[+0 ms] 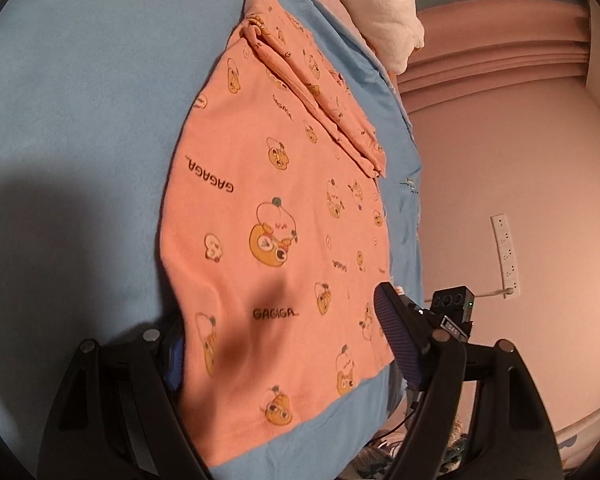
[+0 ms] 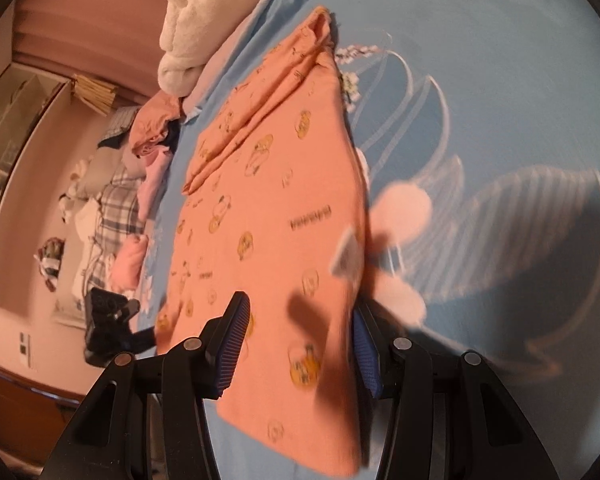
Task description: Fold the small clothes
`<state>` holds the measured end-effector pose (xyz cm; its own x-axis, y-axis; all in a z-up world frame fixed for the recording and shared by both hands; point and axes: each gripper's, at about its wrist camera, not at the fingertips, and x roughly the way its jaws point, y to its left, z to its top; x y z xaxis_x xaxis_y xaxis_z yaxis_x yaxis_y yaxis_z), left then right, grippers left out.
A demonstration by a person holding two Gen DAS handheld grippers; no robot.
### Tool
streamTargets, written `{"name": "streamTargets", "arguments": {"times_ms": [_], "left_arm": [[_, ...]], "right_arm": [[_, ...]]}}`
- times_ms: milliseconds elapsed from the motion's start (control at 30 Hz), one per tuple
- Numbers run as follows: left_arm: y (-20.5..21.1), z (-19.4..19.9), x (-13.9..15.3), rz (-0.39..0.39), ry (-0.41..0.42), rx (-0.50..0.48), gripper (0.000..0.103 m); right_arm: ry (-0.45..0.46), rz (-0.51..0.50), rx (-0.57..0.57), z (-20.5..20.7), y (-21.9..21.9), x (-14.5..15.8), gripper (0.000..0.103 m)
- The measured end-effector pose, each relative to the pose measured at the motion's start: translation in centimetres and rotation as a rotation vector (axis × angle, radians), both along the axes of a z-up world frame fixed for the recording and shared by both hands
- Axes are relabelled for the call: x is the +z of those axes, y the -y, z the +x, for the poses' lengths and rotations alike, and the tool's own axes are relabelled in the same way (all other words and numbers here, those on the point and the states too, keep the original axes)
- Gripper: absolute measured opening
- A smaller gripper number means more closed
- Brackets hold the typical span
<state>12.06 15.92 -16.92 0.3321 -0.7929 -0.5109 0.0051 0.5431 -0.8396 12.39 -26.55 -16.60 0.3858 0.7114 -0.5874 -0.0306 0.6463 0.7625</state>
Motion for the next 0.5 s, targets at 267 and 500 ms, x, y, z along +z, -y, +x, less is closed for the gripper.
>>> {"name": "streamTargets", "arguments": {"times_ms": [267, 500], "left_arm": [[-0.4, -2.7, -0.4, 0.004, -0.005, -0.014, 0.060], [-0.2, -4.2, -2.3, 0.051, -0.102, 0.041, 0.004]], "right_arm": [[-0.017, 0.027, 0.036, -1.2, 0.2, -0.6, 0.050], [0.011, -0.009, 0.074, -4.2, -0.5, -0.5, 0.042]]}}
